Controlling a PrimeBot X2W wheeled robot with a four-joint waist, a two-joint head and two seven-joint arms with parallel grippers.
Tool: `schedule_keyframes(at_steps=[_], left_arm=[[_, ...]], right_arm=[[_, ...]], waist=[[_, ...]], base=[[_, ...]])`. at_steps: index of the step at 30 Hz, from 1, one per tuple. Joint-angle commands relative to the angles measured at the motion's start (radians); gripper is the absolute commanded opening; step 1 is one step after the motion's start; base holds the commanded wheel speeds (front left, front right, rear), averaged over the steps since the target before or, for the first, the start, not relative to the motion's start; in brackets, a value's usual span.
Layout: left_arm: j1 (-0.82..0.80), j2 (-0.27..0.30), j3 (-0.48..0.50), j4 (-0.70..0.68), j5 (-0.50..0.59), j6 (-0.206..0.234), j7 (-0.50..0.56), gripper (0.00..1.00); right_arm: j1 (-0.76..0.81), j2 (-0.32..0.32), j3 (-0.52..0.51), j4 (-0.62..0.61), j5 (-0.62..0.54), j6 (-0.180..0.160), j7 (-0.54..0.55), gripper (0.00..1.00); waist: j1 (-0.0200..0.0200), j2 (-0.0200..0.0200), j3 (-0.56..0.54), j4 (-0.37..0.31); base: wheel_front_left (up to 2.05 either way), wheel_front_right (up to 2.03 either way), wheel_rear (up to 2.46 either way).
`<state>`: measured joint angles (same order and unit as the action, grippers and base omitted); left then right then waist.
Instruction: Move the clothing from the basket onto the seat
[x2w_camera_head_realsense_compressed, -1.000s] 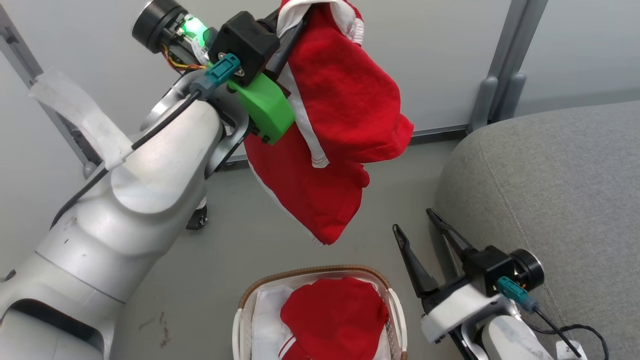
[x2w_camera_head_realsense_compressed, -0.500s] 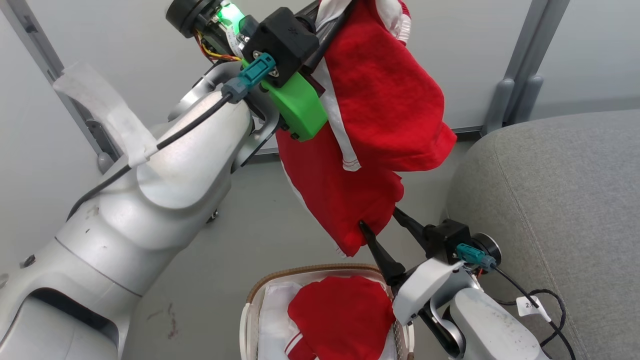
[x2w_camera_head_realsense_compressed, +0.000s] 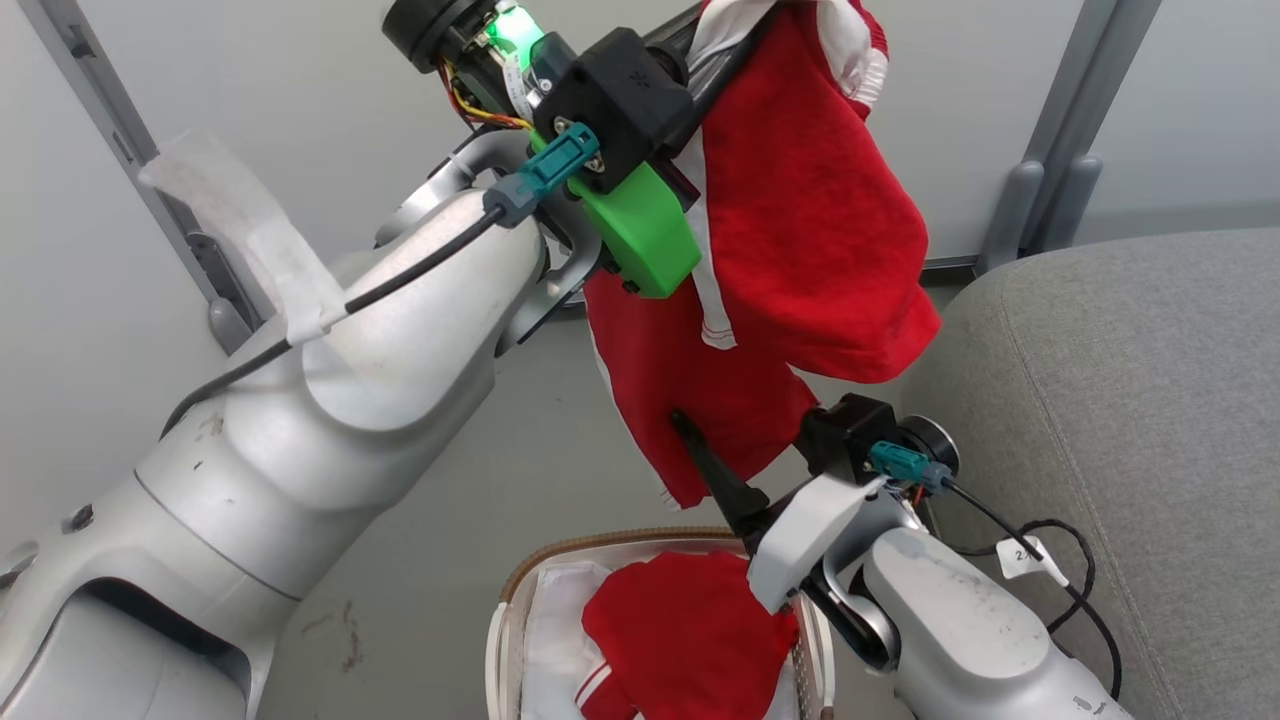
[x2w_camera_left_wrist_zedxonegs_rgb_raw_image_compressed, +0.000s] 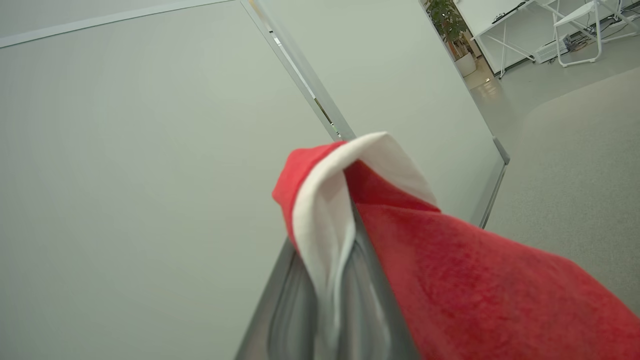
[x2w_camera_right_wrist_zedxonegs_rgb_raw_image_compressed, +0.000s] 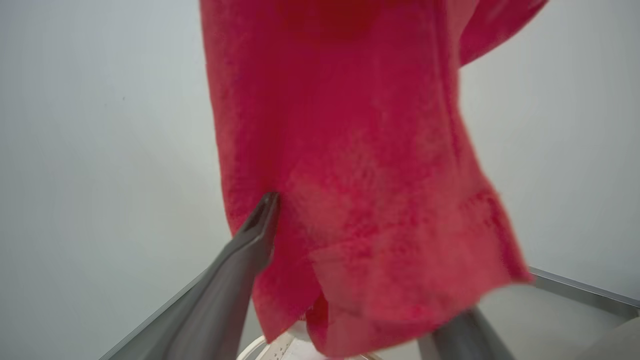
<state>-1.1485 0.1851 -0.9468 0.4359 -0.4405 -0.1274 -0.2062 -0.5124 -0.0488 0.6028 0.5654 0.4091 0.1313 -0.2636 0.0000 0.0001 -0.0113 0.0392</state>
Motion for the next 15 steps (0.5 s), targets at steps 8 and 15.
schedule_keyframes(at_steps=[8, 15], left_arm=[[0.029, 0.008, 0.008, 0.020, -0.036, 0.016, 0.008, 0.00], [0.057, 0.021, 0.016, 0.082, -0.061, 0.024, -0.001, 0.00]], right_arm=[[-0.026, -0.003, 0.020, -0.037, -0.018, -0.001, -0.002, 0.00], [0.011, -0.003, -0.005, -0.080, -0.067, -0.001, -0.002, 0.00]], waist=[[0.0000, -0.0001, 0.004, -0.001], [0.0000, -0.0001, 0.007, -0.011]], base=[[0.00, 0.00, 0.00], [0.00, 0.00, 0.00]])
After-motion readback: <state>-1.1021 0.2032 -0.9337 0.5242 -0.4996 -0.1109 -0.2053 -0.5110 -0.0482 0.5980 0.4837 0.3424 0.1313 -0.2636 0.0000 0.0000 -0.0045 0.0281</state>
